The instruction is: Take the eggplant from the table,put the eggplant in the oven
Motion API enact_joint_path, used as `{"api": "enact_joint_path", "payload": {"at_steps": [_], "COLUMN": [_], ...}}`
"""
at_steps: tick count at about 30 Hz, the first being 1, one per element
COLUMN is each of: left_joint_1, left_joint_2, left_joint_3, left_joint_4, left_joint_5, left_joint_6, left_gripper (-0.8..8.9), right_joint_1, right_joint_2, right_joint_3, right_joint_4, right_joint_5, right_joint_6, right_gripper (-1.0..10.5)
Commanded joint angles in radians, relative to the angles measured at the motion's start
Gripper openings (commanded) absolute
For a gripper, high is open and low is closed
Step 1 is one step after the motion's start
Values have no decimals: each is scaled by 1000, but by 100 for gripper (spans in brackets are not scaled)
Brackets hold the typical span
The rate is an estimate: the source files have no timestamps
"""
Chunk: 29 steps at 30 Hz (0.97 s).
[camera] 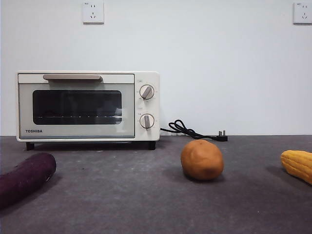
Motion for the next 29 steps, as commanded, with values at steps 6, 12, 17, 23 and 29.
{"api": "enact_joint_path", "payload": {"at_steps": [6,12,17,23,29], "left_joint_1": [1,1,1,1,-5], "left_joint_2": [135,267,369,488,594], "left_joint_3": [170,320,459,668,883], "left_joint_4": [-18,-32,-99,-241,-356], "left_joint_5": [39,124,181,213,237], "left_joint_6": [-42,-42,-36,28,64], "left_gripper": [-6,-5,-5,-5,-5], "right_joint_1": [1,1,1,1,2], "right_joint_2": [104,278,435,604,737], "right_joint_3": [196,417,615,850,1059], "right_joint_4": [-44,-174,-280,-403,-498], "right_joint_5": [-11,-56,-134,-199,-240], "right_joint_6": [46,-10,-81,-149,-182], "right_gripper": [-8,-8,-8,-8,-8]}}
